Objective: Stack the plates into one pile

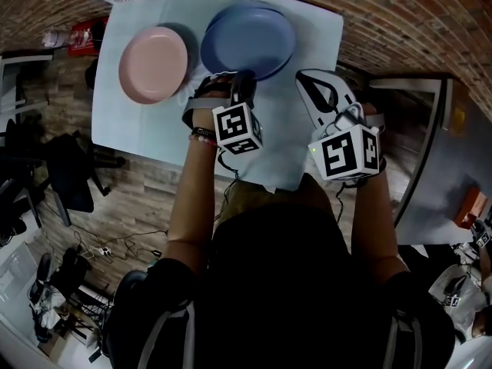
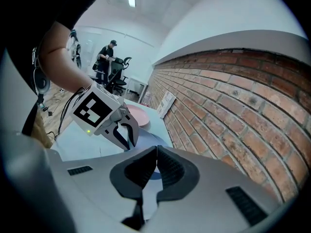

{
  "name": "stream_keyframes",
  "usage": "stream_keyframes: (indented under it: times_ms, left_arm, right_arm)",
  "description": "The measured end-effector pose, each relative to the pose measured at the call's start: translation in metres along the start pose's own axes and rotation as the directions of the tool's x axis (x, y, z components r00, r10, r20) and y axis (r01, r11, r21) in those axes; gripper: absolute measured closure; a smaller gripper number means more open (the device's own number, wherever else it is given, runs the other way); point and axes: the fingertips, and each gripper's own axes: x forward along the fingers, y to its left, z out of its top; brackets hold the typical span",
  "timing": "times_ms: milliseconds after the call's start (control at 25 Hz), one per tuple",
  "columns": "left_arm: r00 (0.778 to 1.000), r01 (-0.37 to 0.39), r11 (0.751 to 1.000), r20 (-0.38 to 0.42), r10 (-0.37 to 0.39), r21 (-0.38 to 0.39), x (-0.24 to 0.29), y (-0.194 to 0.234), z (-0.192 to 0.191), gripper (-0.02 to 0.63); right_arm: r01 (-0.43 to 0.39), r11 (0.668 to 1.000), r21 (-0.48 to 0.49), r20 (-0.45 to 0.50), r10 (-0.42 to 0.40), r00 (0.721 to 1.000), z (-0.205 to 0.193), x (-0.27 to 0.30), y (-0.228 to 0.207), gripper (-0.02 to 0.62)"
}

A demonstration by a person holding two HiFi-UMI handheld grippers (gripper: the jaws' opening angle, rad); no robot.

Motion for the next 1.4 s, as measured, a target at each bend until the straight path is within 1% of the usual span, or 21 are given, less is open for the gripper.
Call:
stream_keyframes:
  times_ms: [240, 320, 400, 760, 920, 1120, 1400]
  left_arm:
    - [0.999, -0.029, 0.998, 0.042, 0.031, -0.050, 0.000, 0.008, 0.002, 0.538]
    - [0.998, -0.025, 0.998, 0.054, 0.028, -0.062, 0.001, 0.006, 0.003, 0.535]
    - [0.998, -0.013, 0.997, 0.058, 0.017, -0.070, 0.001, 0.002, 0.004, 0.518]
    - [0.999, 0.016, 0.997, 0.045, -0.013, -0.076, 0.001, -0.007, -0.002, 0.509]
    - [0.999, 0.046, 0.996, 0.028, -0.044, -0.075, 0.001, -0.016, -0.006, 0.495]
    - [0.999, 0.023, 0.995, 0.043, -0.019, -0.094, -0.005, -0.012, -0.003, 0.489]
    - [1.000, 0.016, 0.997, 0.024, -0.014, -0.079, -0.007, -0.013, -0.005, 0.490]
  right_arm:
    - [-0.008, 1.000, 0.005, -0.001, 0.008, 1.000, 0.002, 0.007, -0.001, 0.560]
    - [-0.001, 1.000, 0.006, 0.009, 0.000, 1.000, 0.005, 0.008, -0.002, 0.560]
    - [0.005, 1.000, 0.009, 0.015, -0.005, 1.000, 0.006, 0.007, -0.002, 0.560]
    - [-0.007, 1.000, -0.001, 0.007, 0.007, 1.000, 0.008, 0.009, 0.003, 0.560]
    - [-0.010, 1.000, 0.003, 0.011, 0.010, 1.000, 0.010, 0.010, 0.005, 0.560]
    - [-0.022, 1.000, -0.004, 0.014, 0.022, 1.000, 0.012, 0.010, 0.008, 0.560]
    - [-0.015, 1.000, -0.007, 0.024, 0.015, 1.000, 0.015, 0.007, 0.009, 0.561]
